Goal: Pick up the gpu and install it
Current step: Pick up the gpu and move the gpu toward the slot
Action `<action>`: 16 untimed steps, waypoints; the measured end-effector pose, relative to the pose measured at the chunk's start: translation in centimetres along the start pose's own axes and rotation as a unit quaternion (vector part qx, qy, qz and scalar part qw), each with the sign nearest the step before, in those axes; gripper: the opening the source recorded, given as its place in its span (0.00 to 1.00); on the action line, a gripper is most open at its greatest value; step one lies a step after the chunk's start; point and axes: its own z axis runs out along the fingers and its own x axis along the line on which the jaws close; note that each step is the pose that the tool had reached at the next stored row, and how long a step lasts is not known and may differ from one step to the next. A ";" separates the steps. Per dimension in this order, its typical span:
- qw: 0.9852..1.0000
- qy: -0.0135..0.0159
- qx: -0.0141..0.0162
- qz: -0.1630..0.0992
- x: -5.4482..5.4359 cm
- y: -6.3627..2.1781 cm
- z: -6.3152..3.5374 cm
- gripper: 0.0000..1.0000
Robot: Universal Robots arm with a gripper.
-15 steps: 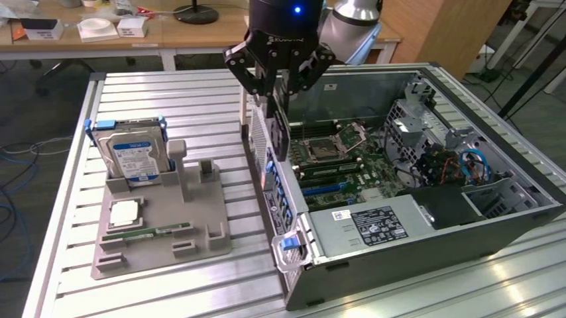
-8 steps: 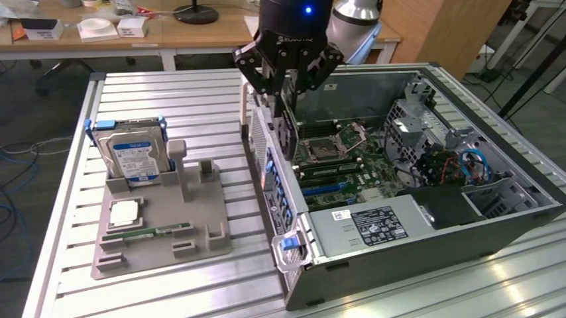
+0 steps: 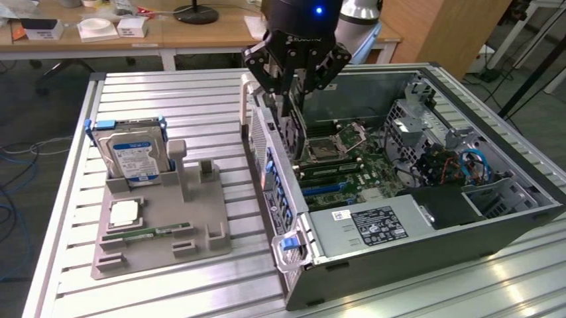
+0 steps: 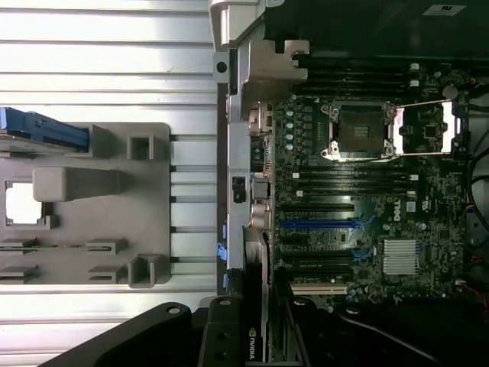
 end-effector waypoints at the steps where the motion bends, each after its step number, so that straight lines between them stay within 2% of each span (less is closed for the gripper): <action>1: 1.000 0.000 0.000 0.000 -0.1 0.00 0.00 0.26; 16: 1.000 0.000 0.000 0.000 -2.1 0.05 0.06 0.26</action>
